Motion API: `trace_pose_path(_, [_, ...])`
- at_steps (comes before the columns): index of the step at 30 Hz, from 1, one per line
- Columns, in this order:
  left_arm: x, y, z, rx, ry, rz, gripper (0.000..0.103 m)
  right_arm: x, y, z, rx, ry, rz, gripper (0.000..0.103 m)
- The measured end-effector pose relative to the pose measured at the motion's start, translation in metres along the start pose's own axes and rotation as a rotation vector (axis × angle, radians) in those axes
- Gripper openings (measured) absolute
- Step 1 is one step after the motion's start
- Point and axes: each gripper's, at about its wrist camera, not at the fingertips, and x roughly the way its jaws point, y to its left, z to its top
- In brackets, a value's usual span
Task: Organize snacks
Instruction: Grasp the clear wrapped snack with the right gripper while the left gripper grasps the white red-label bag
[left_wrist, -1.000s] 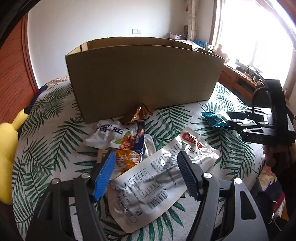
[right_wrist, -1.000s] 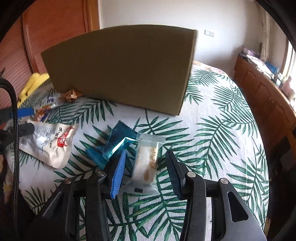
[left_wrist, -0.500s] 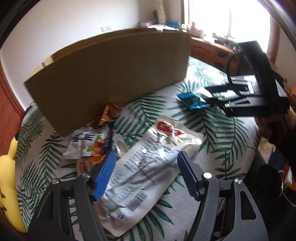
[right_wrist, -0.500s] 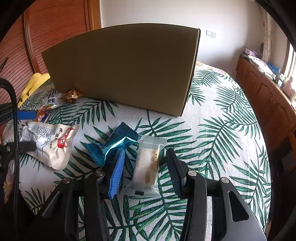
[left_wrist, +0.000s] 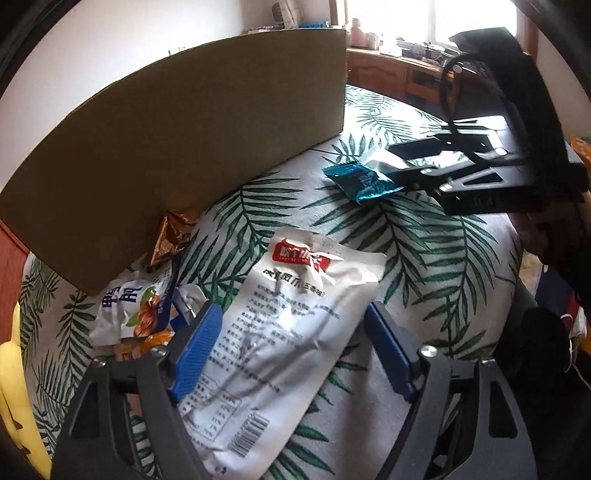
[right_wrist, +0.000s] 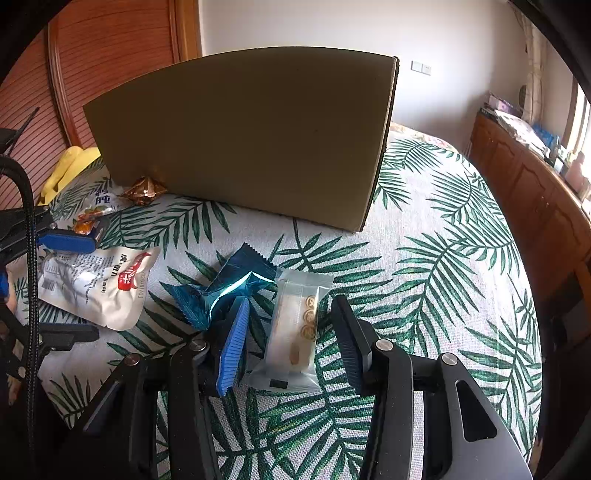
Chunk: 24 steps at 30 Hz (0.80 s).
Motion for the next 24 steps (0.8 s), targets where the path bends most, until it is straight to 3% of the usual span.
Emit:
trace_pose_path(4, [0.006,0.005,-0.002,-0.036,0.011,-0.037,0.086,0.000,0.001,0.000,0.000,0.000,0.000,0.047])
trace_pose_path(18, [0.019,0.004,0.005,-0.046,0.014,-0.046,0.096,-0.001,0.002,0.000,0.001,0.000,0.000,0.047])
trace_pose_path(22, [0.019,0.005,0.008,-0.046,0.028,-0.056,0.095,-0.001,0.002,0.000,0.001,0.000,0.001,0.047])
trace_pose_path(24, [0.018,0.006,0.009,-0.045,0.035,-0.058,0.088,-0.001,0.002,0.000,0.001,0.000,0.000,0.047])
